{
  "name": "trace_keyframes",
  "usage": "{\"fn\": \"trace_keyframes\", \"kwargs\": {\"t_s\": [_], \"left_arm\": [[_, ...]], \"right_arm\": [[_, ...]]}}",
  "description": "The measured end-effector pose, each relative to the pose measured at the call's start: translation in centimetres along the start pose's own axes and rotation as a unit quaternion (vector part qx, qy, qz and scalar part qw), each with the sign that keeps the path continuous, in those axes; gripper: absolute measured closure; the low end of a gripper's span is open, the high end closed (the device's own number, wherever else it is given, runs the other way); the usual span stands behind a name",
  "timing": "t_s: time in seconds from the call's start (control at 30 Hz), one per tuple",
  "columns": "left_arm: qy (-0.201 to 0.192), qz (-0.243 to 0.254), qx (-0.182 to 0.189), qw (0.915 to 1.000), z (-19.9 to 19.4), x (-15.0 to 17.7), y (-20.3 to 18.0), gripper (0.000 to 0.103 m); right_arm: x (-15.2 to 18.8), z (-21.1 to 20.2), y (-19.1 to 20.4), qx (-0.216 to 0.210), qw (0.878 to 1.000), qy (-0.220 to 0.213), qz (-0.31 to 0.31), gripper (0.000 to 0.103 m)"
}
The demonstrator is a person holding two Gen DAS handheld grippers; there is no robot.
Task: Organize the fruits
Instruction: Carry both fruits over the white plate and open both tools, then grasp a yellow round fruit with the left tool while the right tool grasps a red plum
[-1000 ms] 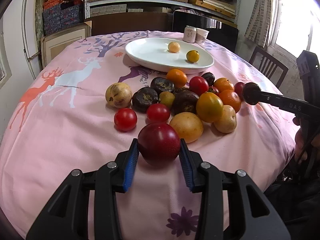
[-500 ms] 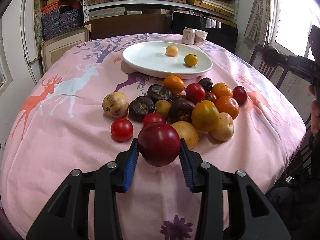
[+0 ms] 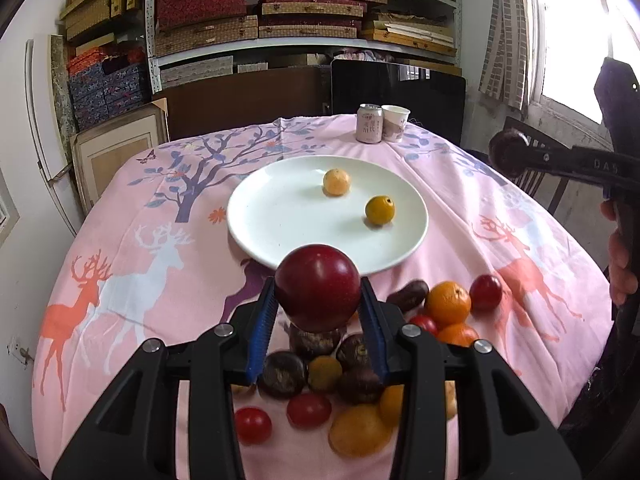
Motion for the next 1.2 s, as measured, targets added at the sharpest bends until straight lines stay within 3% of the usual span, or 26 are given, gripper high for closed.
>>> {"fn": "trace_keyframes", "kwargs": {"t_s": [0.17, 0.57, 0.6, 0.63, 0.67, 0.7, 0.93, 1.07, 1.2], "left_arm": [[0.02, -0.004, -0.001, 0.9998, 3.9, -3.3, 0.8, 0.064], [0.085, -0.029, -0.018, 0.9958, 12.2, -4.5, 3.1, 0.063], [0.087, -0.033, -0.022, 0.9955, 12.6, -4.6, 3.4, 0.058], [0.086, -0.039, -0.03, 0.9951, 13.0, -4.8, 3.8, 0.044], [0.083, -0.044, -0.035, 0.995, 13.2, -5.0, 4.1, 0.038], [0.077, -0.051, -0.039, 0.995, 13.0, -5.2, 4.5, 0.033], [0.04, -0.046, -0.026, 0.9978, 7.8, -4.1, 4.0, 0.025], [0.033, -0.025, -0.006, 0.9991, 4.0, -0.5, 2.2, 0.024], [0.04, -0.007, 0.007, 0.9992, 1.3, 4.0, 0.5, 0.024]], "right_arm": [[-1.2, 5.3, 1.0, -0.01, 0.999, 0.04, -0.004, 0.082], [-1.8, 15.1, 4.2, -0.004, 0.994, 0.103, -0.048, 0.082], [-2.0, 15.7, 4.5, 0.0, 0.993, 0.104, -0.057, 0.078], [-2.2, 16.1, 4.7, 0.008, 0.992, 0.102, -0.069, 0.072], [-2.4, 16.2, 4.7, 0.026, 0.992, 0.097, -0.077, 0.055], [-2.8, 15.9, 4.4, 0.038, 0.993, 0.085, -0.078, 0.051], [-1.8, 10.4, 3.1, 0.029, 0.997, 0.05, -0.054, 0.05], [1.0, 6.4, 1.8, 0.033, 0.998, 0.03, -0.043, 0.037], [4.8, 4.0, 0.9, 0.04, 0.998, 0.023, -0.034, 0.036]]}}
Point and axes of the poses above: each gripper's, at about its wrist camera, not at the fingertips, and z roughly the way its jaws point, y to its left, x to its underside, the point moved 10 cm from there along z, roughly the way its jaws point, and after that the axes turned 6 degrees about y, right-handed, at the moved point
